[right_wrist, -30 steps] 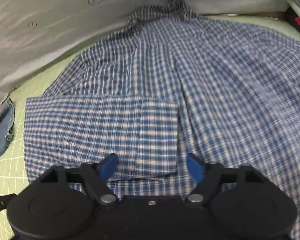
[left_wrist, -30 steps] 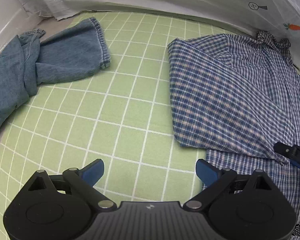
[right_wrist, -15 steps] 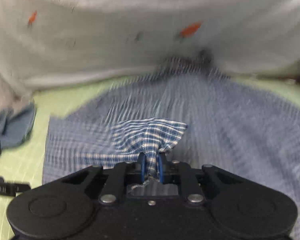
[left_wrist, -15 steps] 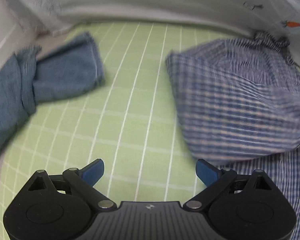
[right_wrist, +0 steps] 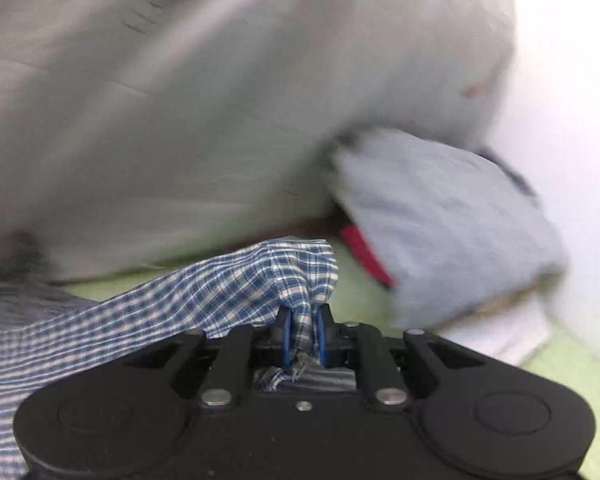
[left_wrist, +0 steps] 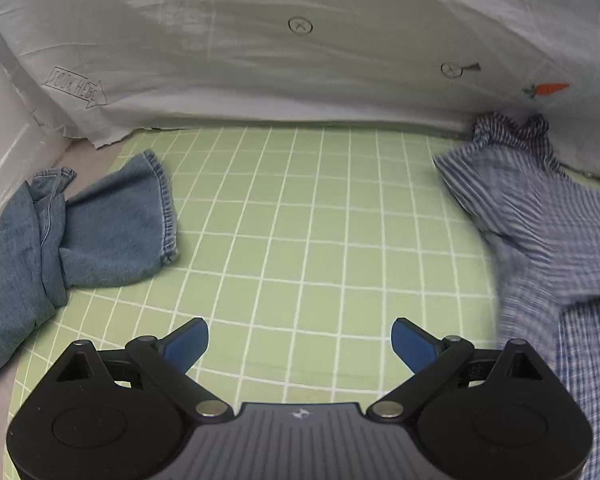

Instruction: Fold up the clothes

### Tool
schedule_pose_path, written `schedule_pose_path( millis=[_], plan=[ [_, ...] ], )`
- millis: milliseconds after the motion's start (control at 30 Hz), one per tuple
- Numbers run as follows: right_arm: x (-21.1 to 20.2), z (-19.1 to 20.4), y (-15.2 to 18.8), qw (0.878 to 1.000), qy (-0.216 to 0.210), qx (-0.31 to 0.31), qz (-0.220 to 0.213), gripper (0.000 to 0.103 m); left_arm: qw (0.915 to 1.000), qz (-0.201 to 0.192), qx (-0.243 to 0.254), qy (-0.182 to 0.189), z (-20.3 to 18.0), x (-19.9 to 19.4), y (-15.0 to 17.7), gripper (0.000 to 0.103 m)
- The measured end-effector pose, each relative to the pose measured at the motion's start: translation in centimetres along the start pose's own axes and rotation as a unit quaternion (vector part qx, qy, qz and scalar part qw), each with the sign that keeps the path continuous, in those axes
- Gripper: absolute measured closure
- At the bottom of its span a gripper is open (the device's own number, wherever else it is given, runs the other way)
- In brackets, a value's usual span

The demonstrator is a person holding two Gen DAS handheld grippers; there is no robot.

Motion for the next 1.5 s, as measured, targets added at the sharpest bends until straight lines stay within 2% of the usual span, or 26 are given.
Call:
schedule_pose_path(
  millis=[33, 67, 100, 167, 200, 233, 333, 467, 567, 700, 767, 933, 1100, 1200, 1333, 1500],
  plan=[
    [0.4, -0.5, 0.4, 1.0, -0.008, 0.004, 0.012, 0.081, 1.0, -0.001, -0.005, -0.002, -0.2, -0.4, 0.0, 0.005],
    [0.7, -1.0, 0.8, 1.0, -0.018, 0.008, 0.024, 0.062, 0.9999, -0.002, -0.01, -0.004, -0.4, -0.9, 0.1, 0.005],
    [0.2, -1.1, 1.3, 0.999, -0.025, 0.011, 0.022, 0.052, 0.9999, -0.003, -0.012, -0.005, -0.6, -1.4, 0.2, 0.005],
    [-1.5, -0.9, 2.3, 0.999, -0.045, 0.012, 0.011, 0.02, 0.9999, -0.008, -0.01, -0.01, -1.0, -2.7, 0.6, 0.005],
    [-2.6, -0.5, 2.8, 0.998, -0.06, 0.01, 0.002, 0.012, 0.9998, -0.012, -0.008, -0.012, -1.2, -3.5, 0.8, 0.005],
    [-3.5, 0.0, 3.3, 0.997, -0.076, 0.012, -0.003, 0.0, 0.9997, -0.017, -0.007, -0.014, -1.4, -4.3, 1.0, 0.005],
    [-6.6, 1.1, 5.1, 0.99, -0.135, 0.04, -0.001, 0.0, 0.9993, -0.028, -0.023, -0.013, -1.2, -6.2, 2.2, 0.005],
    [-12.8, 2.7, 8.6, 0.982, -0.181, 0.056, 0.007, 0.0, 0.9973, -0.034, -0.064, 0.003, -0.3, -8.5, 5.4, 0.005],
    [-17.4, 4.7, 11.6, 0.974, -0.217, 0.056, 0.02, 0.0, 0.997, -0.025, -0.069, 0.025, 0.6, -9.1, 8.4, 0.004],
    [-23.5, 8.1, 15.7, 0.97, -0.237, 0.039, 0.042, 0.0, 0.9966, -0.005, -0.06, 0.057, 2.4, -9.0, 11.5, 0.004],
    [-26.5, 9.8, 17.7, 0.967, -0.247, 0.031, 0.052, 0.0, 0.9972, -0.004, -0.045, 0.059, 3.5, -9.2, 12.9, 0.004],
    [-32.0, 14.5, 21.4, 0.969, -0.234, -0.019, 0.073, 0.001, 0.9964, -0.008, -0.005, 0.085, 5.8, -10.7, 15.4, 0.004],
    [-35.8, 18.3, 23.1, 0.963, -0.258, -0.027, 0.075, 0.013, 0.9937, 0.001, 0.019, 0.11, 7.5, -11.3, 17.7, 0.004],
    [-37.1, 20.3, 24.6, 0.959, -0.267, -0.043, 0.088, 0.024, 0.9927, 0.004, 0.028, 0.117, 8.7, -11.6, 18.6, 0.004],
    [-36.7, 22.4, 26.9, 0.948, -0.285, -0.03, 0.137, 0.054, 0.9928, 0.004, 0.03, 0.116, 10.9, -11.6, 19.1, 0.004],
    [-36.2, 23.4, 29.6, 0.941, -0.286, -0.021, 0.182, 0.056, 0.9938, 0.013, 0.022, 0.109, 13.2, -11.2, 19.5, 0.004]
  ],
)
Point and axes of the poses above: each gripper's, at about its wrist camera, not at the fingertips, and x roughly the way its jaws point, z to its left, y to its underside, the point moved 7 cm from there along x, roughly the way its jaws point
